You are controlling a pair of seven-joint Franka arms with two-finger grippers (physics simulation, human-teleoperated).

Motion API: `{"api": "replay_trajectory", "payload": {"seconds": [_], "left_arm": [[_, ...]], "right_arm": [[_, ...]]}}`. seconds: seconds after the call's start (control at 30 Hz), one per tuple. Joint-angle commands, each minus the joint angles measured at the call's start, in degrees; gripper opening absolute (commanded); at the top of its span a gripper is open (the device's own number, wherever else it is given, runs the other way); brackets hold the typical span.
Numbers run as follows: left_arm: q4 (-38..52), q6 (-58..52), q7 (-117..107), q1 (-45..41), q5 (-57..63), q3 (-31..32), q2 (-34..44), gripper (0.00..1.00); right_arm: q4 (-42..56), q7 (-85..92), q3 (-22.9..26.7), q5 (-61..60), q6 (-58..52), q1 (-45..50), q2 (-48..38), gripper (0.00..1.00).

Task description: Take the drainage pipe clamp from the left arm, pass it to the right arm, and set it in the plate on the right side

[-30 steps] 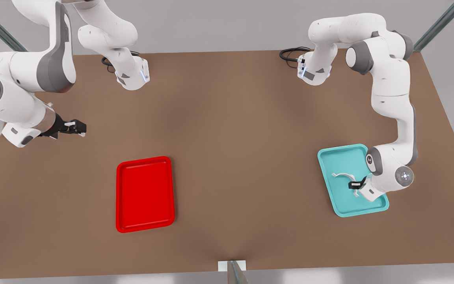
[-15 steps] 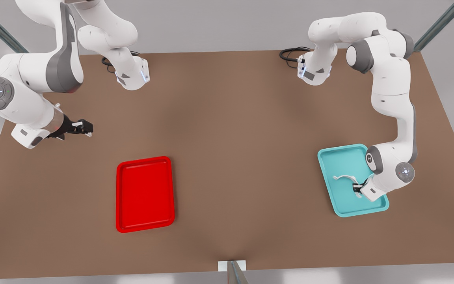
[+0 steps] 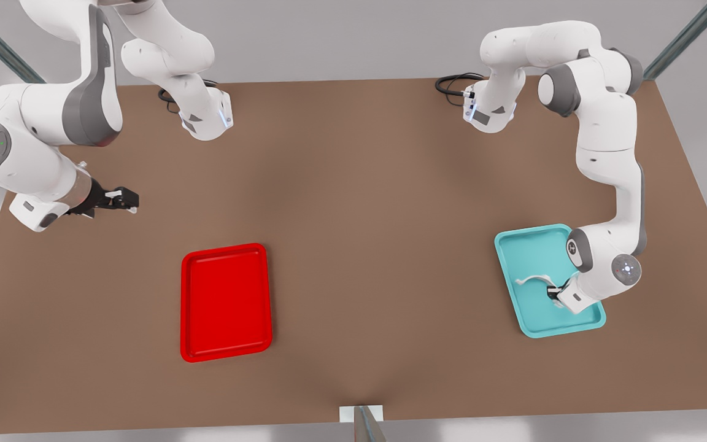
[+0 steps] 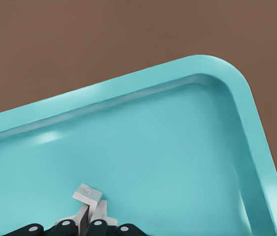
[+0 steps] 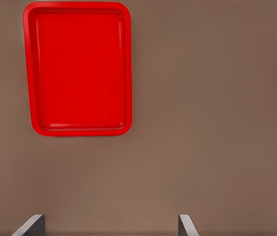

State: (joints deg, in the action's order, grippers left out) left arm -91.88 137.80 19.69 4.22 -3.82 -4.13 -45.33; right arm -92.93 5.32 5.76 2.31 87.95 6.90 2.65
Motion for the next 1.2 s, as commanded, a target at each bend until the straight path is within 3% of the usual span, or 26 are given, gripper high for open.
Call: {"api": "replay_trajectory", "payload": {"seconds": [0.0,0.3,0.37,0.47,0.63,0.73,0.9,1.0,1.17], "left_arm": [[0.03,0.02,1.58,0.00,-0.49,0.00,0.07,0.21],[-0.05,-5.87,-0.17,-0.26,-0.23,0.00,4.28,0.21],[-0.06,-7.98,-7.20,-2.72,0.04,0.00,7.62,0.21],[0.21,-8.77,-18.09,-7.11,-0.23,0.00,10.00,0.21],[0.21,-10.44,-38.67,-9.66,-0.84,5.54,10.27,0.21],[3.02,-13.25,-44.47,-12.04,-0.40,6.42,8.95,0.21],[9.69,-20.02,-66.26,-20.91,-0.05,6.42,6.93,0.21],[19.98,-26.61,-77.34,-23.73,1.79,6.33,1.30,0.21],[26.49,-29.78,-90.79,-28.82,1.62,6.33,-1.60,0.21]], "right_arm": [[0.47,0.66,0.04,-0.37,0.03,0.31,0.51,1.00],[6.97,0.56,-0.40,-3.88,-0.42,1.36,7.89,1.00],[13.55,2.49,-0.66,-4.33,1.26,5.57,14.04,1.00],[19.19,31.91,-1.98,-11.09,3.62,6.37,24.95,1.00],[18.93,74.92,-4.18,-10.92,18.83,9.44,30.49,1.00],[18.14,78.09,-4.18,-10.75,26.47,14.19,32.60,1.00],[10.85,81.78,-4.27,-10.75,52.39,23.59,32.95,1.00],[8.65,82.57,-5.85,-11.54,58.47,27.29,32.77,1.00],[3.03,81.52,-6.82,-11.71,64.79,30.54,31.54,1.00]]}}
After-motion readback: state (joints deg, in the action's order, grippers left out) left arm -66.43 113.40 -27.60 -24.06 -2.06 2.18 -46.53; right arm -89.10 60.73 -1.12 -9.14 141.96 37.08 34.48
